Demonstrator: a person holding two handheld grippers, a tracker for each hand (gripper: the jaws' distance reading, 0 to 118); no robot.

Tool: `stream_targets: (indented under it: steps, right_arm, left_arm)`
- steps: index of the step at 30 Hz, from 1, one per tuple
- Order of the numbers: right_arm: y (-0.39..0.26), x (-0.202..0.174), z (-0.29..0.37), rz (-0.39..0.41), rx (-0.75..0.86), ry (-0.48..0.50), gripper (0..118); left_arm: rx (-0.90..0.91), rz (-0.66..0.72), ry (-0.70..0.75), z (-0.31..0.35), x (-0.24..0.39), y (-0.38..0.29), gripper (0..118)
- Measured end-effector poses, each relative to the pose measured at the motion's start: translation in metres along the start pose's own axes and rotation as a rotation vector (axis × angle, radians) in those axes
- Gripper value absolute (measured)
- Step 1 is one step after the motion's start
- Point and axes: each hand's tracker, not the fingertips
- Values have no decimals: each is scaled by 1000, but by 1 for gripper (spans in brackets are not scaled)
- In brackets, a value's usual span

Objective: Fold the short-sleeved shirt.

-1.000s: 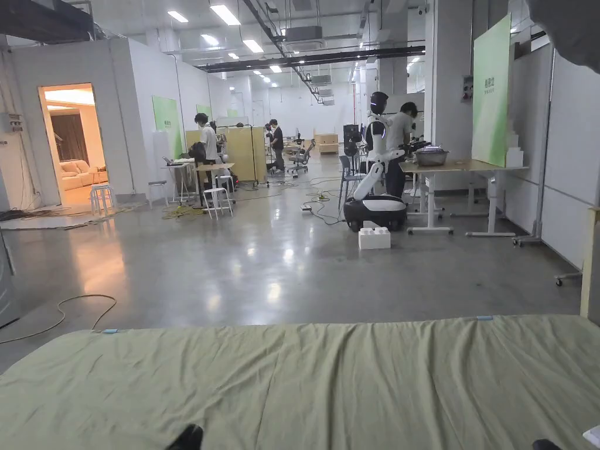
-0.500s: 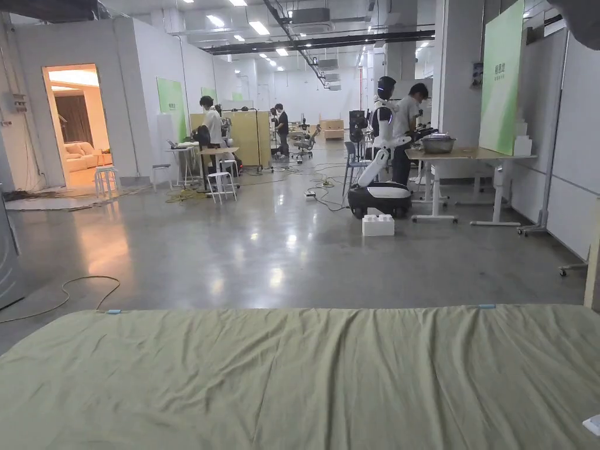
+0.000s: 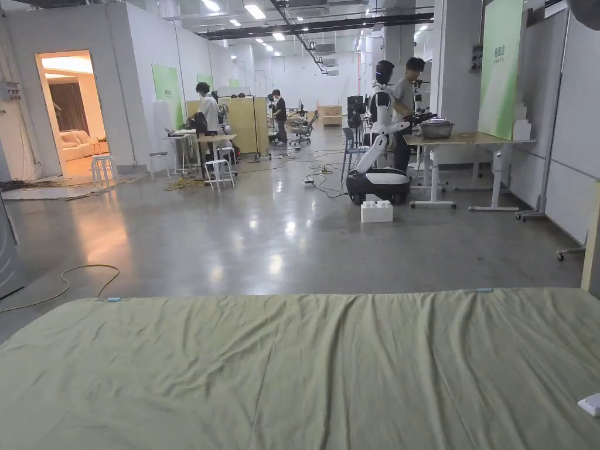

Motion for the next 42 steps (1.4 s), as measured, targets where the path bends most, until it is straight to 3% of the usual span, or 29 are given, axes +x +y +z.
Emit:
stream_targets:
  steps: [9,18,20,22,23,24,34,39,42]
  right_arm:
    - [2,6,3,-12,-24,-3,1]
    - [-1,9,5,-30,-55,4,1]
    - [-6,10,5,-15,-95,8,1]
    - [-12,12,5,-12,-135,11,1]
    - [-15,12,4,-11,-151,8,1]
    - [-19,13,3,-12,-169,1,1]
    - [-50,18,-11,-26,-403,-40,1]
    - [-82,33,-18,-13,-460,-84,1]
    - [-85,33,-22,1,-493,-98,1]
  left_arm:
    - [15,-77,-16,4,8,7,0]
    - [-16,8,10,-9,-29,3,1]
    - [-61,38,48,-16,-55,-3,19]
    - [-145,51,63,-28,-83,-15,62]
    - [-216,51,73,-37,-99,-23,76]
    - [-273,51,85,-46,-114,-33,83]
    - [-654,84,118,-162,-197,-168,85]
    - [-711,58,154,-216,-219,-201,85]
    - [-756,115,259,-240,-236,-215,85]
